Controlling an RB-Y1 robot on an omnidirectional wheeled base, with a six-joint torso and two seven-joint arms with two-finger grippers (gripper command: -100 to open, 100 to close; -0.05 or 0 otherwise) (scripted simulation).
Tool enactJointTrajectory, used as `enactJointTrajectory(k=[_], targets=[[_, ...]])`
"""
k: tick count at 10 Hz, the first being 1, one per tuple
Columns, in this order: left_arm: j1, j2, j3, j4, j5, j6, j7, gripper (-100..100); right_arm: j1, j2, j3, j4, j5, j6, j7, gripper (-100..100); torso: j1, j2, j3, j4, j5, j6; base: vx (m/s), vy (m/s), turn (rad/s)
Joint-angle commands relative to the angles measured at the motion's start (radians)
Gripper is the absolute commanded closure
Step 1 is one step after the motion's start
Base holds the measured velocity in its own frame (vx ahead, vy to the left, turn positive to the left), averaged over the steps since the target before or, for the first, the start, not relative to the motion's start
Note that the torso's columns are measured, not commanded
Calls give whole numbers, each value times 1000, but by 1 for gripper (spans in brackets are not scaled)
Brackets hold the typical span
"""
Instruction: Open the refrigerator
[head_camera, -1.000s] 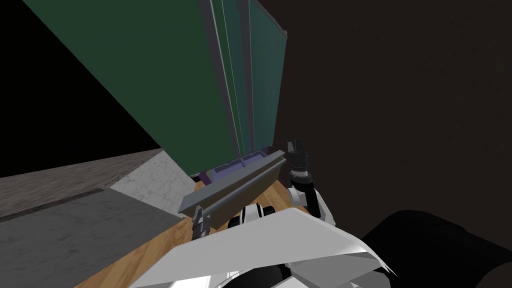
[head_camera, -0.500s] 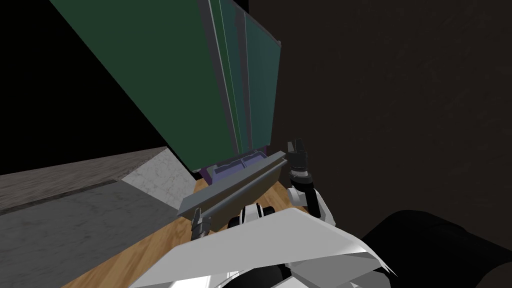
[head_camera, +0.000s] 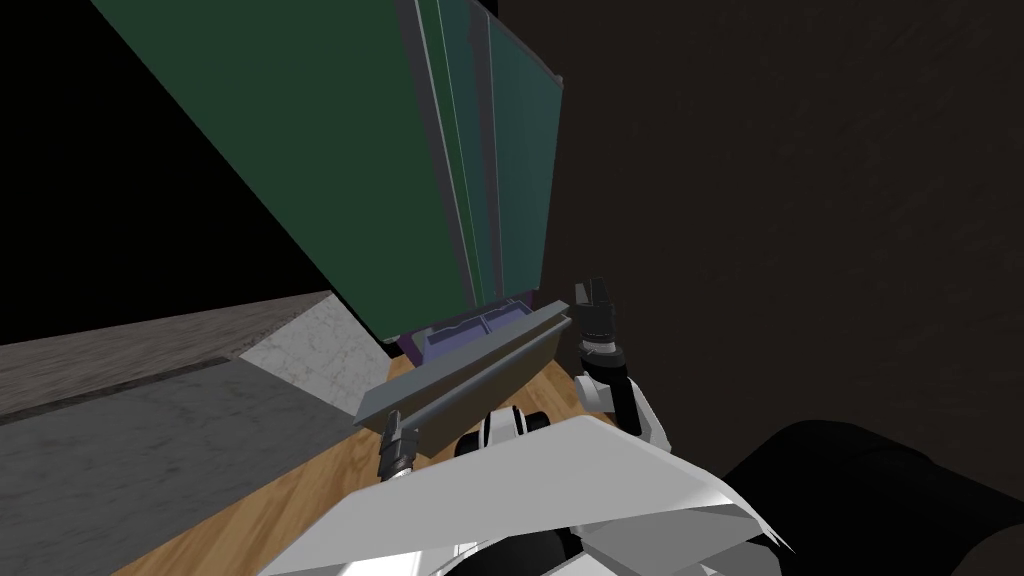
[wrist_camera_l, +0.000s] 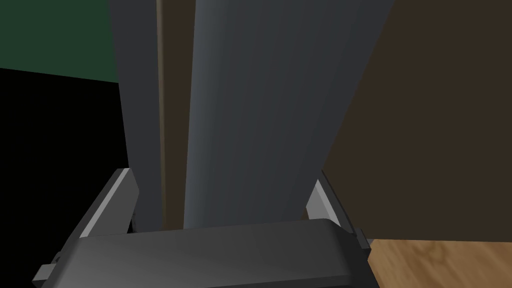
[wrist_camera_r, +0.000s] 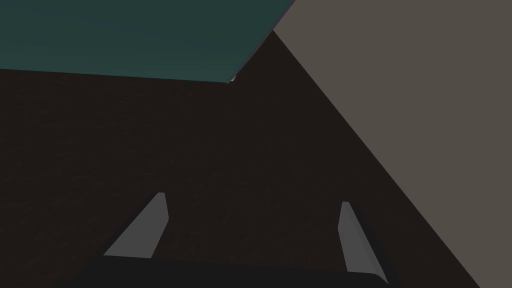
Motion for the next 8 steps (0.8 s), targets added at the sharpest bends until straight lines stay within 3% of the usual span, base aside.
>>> enactJointTrajectory(k=[1, 4, 7, 8], targets=[[10, 3, 2, -59, 1, 38, -1, -100, 0, 0, 0, 0, 0, 0, 0, 0, -2, 2, 0, 2, -2, -1, -16, -14, 5], [28, 6, 4, -123, 2, 100, -2, -100, 0, 0, 0, 0, 0, 0, 0, 0, -5, 5, 1, 5, -6, -1, -15, -17, 0], [28, 6, 4, -137, 2, 100, -2, -100, 0, 0, 0, 0, 0, 0, 0, 0, -7, 7, 2, 7, -7, 0, -8, -6, -1], [37, 8, 5, -170, 2, 132, -3, -100, 0, 0, 0, 0, 0, 0, 0, 0, -8, 8, 2, 8, -9, -1, -10, -12, 0]])
